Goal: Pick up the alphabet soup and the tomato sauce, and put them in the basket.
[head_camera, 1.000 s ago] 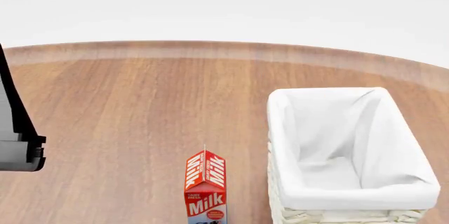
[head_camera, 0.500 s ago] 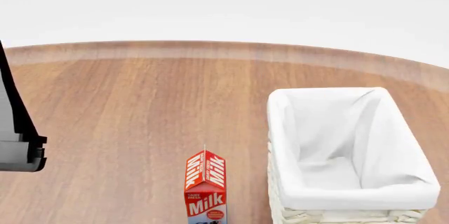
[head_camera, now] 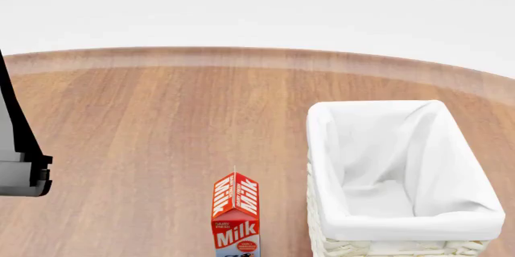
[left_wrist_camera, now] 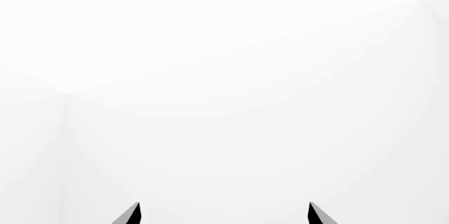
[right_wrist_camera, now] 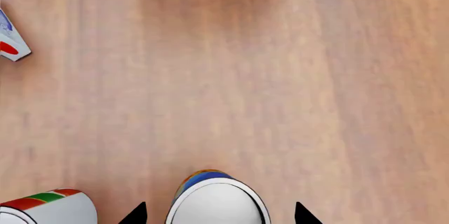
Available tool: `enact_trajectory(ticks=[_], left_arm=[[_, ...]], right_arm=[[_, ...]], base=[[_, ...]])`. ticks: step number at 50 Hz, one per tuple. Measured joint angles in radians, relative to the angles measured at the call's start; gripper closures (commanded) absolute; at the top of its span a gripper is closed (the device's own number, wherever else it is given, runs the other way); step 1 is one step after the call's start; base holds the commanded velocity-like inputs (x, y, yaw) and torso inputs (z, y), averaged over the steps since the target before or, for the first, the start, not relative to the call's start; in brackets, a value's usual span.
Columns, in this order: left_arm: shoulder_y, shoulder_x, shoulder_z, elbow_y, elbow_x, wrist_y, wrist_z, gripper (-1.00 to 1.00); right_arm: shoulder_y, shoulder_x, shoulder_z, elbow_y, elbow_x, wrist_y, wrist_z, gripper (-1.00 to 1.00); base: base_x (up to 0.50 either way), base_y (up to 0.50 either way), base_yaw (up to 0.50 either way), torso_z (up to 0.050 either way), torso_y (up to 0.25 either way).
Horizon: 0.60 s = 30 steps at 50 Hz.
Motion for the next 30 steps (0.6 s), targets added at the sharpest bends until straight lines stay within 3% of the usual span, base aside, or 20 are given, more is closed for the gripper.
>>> enact_trajectory(ticks=[30], left_arm=[[0.007, -0.01, 0.003, 0.001, -0.012, 0.004, -0.015, -1.0]], right_arm=[[-0.016, -0.031, -0.045, 0.096, -0.092, -0.058, -0.081, -1.0]], base=[[0.0, 0.0, 0.0, 0.0, 0.0]])
